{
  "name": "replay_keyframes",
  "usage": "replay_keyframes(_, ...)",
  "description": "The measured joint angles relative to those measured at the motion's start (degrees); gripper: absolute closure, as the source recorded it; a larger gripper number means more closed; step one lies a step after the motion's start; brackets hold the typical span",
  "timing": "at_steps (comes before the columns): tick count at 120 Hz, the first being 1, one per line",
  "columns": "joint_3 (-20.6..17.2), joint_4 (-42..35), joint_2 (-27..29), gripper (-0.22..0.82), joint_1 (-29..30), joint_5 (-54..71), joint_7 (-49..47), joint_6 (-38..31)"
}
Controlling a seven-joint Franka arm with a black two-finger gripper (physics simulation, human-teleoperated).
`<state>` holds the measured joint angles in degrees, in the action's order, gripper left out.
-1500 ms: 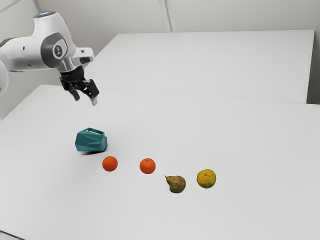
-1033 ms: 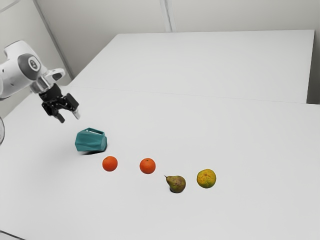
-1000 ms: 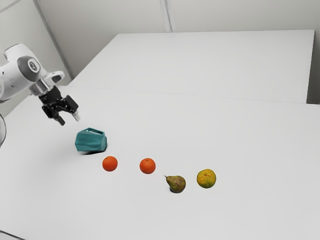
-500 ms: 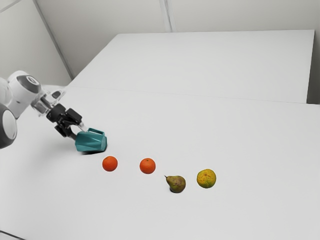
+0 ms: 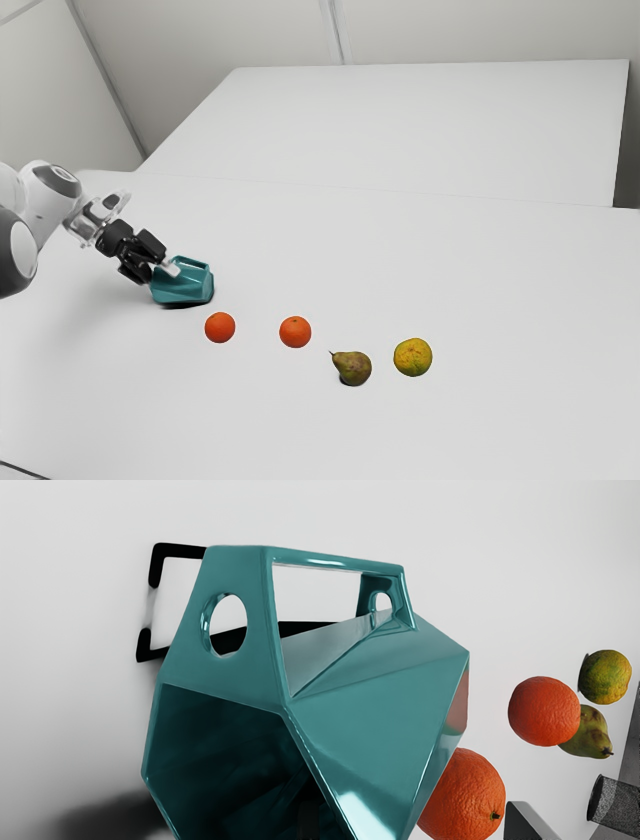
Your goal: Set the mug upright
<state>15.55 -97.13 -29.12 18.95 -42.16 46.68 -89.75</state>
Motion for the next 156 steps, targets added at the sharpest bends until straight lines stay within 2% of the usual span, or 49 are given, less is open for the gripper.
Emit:
replay_keyframes(16,0.02,-0.36,-0.01,0.41,0.09,-0.85,0.38,0.05)
replay_keyframes(33,0.04,-0.58,0.25,0.6,0.08,-1.47,0.7,0.28)
replay_keyframes(56,0.0,-0.66,1.0,0.73,-1.1,-2.84,1.03,1.04)
replay_keyframes(107,-0.02,0.02,3.47,0.78,-4.95,-3.01,1.07,0.31)
replay_keyframes(126,-0.08,0.27,4.24,0.79,-8.32,-0.5,0.97,-4.06)
replay_keyframes(156,-0.08,-0.29,8.55,0.79,-15.89,13.29,-0.47,-12.87)
